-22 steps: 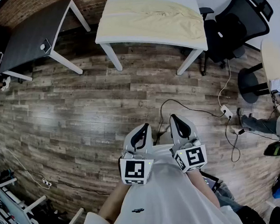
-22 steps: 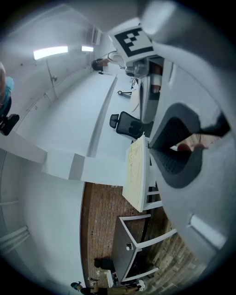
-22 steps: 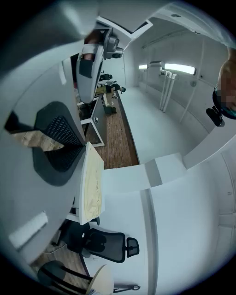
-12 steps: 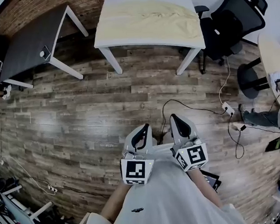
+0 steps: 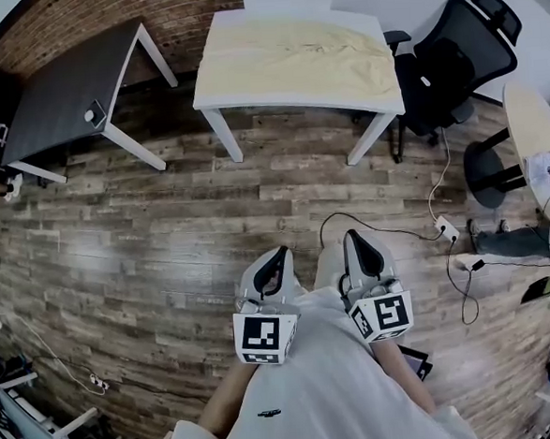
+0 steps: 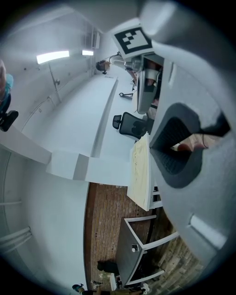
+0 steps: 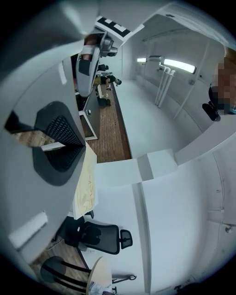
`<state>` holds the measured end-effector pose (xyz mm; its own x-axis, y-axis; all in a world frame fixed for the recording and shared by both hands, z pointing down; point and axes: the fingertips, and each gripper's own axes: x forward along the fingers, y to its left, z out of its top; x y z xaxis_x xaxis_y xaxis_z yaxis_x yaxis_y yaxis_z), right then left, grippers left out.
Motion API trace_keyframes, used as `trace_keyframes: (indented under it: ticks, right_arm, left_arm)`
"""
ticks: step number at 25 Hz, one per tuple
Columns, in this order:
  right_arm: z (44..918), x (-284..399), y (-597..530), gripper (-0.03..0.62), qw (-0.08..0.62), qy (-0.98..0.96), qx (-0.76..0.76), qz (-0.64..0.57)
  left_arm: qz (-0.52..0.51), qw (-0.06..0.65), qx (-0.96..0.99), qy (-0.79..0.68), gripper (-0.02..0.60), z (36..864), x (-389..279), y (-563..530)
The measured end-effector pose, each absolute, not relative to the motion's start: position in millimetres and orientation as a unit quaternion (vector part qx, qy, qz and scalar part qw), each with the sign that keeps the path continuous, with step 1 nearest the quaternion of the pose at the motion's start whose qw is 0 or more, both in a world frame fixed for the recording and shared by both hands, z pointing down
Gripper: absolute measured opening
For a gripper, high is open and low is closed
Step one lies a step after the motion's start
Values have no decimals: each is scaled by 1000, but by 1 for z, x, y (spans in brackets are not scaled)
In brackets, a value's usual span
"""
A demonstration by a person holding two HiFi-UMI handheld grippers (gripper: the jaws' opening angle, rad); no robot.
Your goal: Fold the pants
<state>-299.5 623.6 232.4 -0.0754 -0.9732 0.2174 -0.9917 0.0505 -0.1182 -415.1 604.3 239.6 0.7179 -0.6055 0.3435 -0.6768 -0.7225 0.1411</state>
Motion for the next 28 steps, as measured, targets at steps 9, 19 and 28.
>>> trace_keyframes:
  ticks: [9,19,28]
  right_arm:
    - [252,-278,580,6,51,-713,682,153]
    - [252,-196,454,6,24,-706,688,167]
    - [239,-109,347,6,3,-711,686,156]
  left_arm:
    - [162,139,919,-331,0,251,-398,555]
    - [176,144,919,-321,1,246,-318,433]
    - [195,119,916,-330,0,239,-238,327]
